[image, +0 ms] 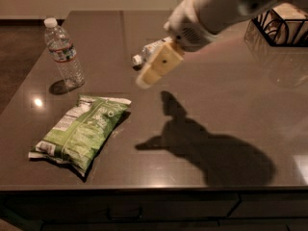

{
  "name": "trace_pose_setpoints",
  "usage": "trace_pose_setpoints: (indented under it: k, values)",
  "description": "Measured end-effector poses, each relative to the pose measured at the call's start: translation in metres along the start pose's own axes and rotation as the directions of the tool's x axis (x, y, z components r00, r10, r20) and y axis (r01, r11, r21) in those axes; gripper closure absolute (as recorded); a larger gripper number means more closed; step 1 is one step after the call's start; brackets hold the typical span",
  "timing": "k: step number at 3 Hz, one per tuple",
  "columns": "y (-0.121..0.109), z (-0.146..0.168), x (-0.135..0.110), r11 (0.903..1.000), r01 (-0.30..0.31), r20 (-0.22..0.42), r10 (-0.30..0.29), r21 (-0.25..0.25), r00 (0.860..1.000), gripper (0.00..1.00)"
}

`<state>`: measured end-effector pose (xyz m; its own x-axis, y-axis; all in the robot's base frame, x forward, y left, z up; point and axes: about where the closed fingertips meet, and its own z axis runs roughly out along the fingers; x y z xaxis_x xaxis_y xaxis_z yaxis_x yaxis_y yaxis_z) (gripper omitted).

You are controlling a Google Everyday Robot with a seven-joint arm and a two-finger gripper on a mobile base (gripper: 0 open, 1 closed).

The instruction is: Pick water bottle

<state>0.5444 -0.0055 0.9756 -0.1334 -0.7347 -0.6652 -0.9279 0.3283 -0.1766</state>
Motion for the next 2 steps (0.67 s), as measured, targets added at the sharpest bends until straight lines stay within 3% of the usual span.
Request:
trace_pose_setpoints:
  k: [2]
  values:
    - [0.007,0.077,-0.078,0.9953,-0.089,0.100,0.085,0.039,0.991,0.00]
